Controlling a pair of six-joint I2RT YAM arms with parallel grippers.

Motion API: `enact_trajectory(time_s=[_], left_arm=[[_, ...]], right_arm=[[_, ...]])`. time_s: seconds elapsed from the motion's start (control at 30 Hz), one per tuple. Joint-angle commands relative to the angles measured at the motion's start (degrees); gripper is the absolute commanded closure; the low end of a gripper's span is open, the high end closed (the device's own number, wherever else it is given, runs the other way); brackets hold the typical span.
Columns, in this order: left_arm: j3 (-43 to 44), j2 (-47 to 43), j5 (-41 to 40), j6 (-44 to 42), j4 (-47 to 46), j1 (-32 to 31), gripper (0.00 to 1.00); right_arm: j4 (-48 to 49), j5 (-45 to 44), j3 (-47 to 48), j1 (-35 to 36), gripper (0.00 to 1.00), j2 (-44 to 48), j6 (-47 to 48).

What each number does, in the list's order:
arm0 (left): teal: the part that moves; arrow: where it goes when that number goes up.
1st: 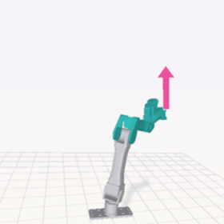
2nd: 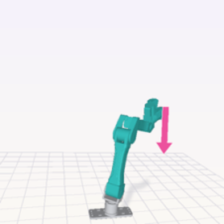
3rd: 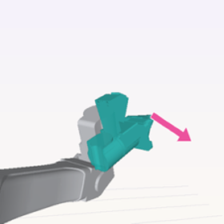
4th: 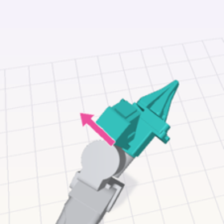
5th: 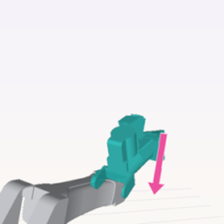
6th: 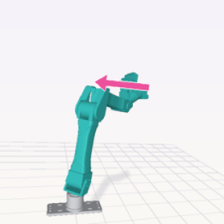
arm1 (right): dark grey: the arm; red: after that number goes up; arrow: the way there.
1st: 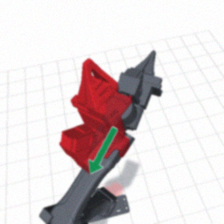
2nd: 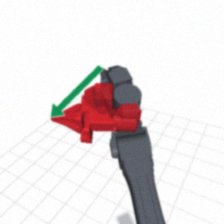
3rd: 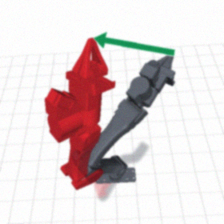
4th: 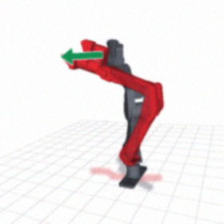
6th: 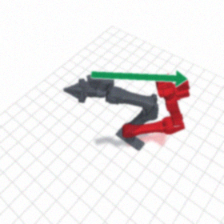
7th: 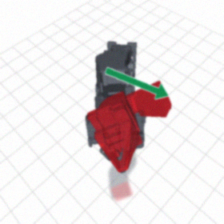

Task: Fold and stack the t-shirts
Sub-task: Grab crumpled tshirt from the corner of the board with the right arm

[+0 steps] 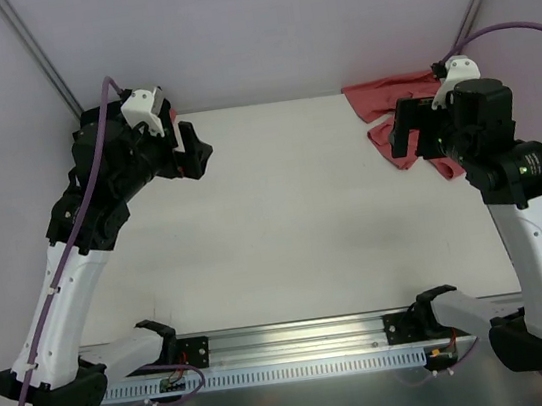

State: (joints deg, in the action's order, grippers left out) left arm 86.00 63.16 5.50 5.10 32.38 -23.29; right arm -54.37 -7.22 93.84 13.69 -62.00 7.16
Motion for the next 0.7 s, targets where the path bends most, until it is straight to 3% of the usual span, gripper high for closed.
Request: enact_trajectory(time_s=[0.0, 0.33, 0.43, 0.53, 0.67], left_arm=[[-0.04, -1.89, -0.31, 0.08, -0.65, -0.27, 0.01], [-0.83, -2.69, -0.93, -0.88, -0.3, -0.27, 0.01], [-1.53, -3.04, -0.93, -1.06, -0.3, -0.27, 0.01], [-2.15, -3.65, -0.93, -1.06, -0.39, -0.27, 0.01], [-3.2, -4.62, -1.54, -0.62, -0.39, -0.27, 0.01]], right_arm=[[1.19, -0.07, 0.38, -0.16, 0.0, -0.05, 1.1], [1.99, 0.11, -0.76, -0.25, 0.0, -0.49, 0.93], [0.15, -8.12, -2.69, -0.25, 0.0, -1.81, 2.16], [0.13, -17.72, -6.82, -0.42, 0.0, -5.23, 2.42], [-0.12, -14.16, -7.8, -2.26, 0.01, -15.32, -1.96]])
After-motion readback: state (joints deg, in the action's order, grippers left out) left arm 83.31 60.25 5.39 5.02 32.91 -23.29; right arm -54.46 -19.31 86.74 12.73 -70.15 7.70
